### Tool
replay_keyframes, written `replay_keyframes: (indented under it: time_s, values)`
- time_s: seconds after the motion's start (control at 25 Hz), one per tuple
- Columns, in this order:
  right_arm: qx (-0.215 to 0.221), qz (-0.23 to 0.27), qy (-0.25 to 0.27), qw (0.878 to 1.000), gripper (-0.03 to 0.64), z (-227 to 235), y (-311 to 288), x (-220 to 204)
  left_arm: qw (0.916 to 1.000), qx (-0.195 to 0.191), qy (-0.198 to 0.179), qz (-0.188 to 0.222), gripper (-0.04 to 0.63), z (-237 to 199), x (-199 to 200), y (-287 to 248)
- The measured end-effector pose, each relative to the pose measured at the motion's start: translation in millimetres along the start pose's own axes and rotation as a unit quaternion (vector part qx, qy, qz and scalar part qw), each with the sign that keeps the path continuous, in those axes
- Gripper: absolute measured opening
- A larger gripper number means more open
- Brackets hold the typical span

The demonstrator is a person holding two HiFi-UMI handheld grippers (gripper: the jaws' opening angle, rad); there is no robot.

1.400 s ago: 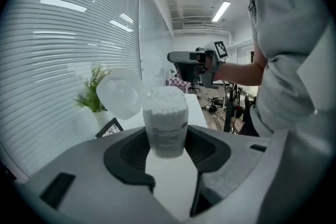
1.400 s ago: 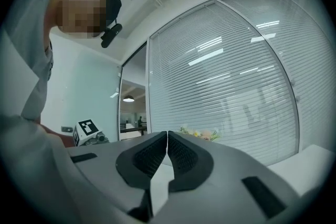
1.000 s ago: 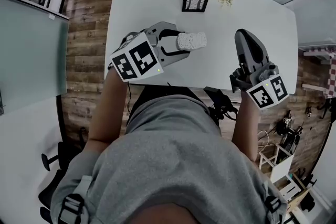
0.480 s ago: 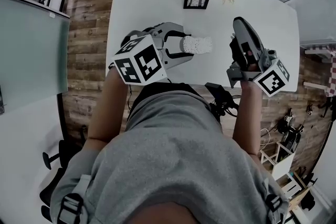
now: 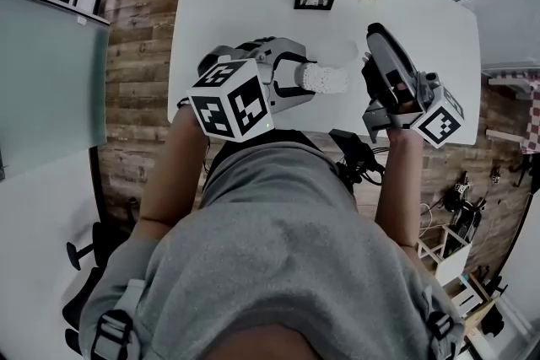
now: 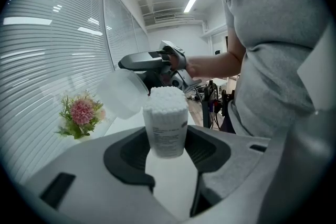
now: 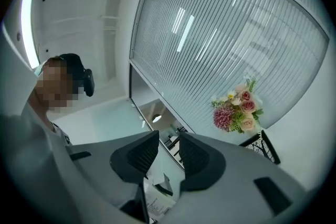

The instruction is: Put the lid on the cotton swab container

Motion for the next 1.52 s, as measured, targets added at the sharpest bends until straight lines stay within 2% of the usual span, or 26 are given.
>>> replay_keyframes:
  time_s: [0.28, 0.68, 1.08, 1.52]
  values:
    - [0.007, -0.020, -0.028, 0.999, 0.121, 0.9, -5.2, -7.0, 0.9995, -0.008, -0.018, -0.025, 0.204, 6.0, -1.6, -6.0]
    - [0.019, -0.061, -0.042, 0.997, 0.121, -1.4, -10.5, -17.7, 0.9992, 0.000, -0.024, -0.031, 0.204, 4.4, -1.9, -6.2]
    - [0.056, -0.079, -0.024, 0.995, 0.133, -12.6, -7.0, -20.4, 0.9999, 0.012, 0.004, -0.011, 0.204, -2.4, -9.0, -2.7]
    - [0.065, -0.107, 0.008, 0.992, 0.163, -18.7, -2.8, -34.2, 0.9984, 0.014, 0.044, 0.034, 0.202, -8.5, -12.1, 4.9]
Point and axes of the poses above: the fingertips, and each gripper's own axes: y backward along the fingers, z to its right, x out of its top, the point moved 5 cm from there along y, backward along the fingers, and after that the axes turned 14 degrees about -x, right-handed, at the moved point
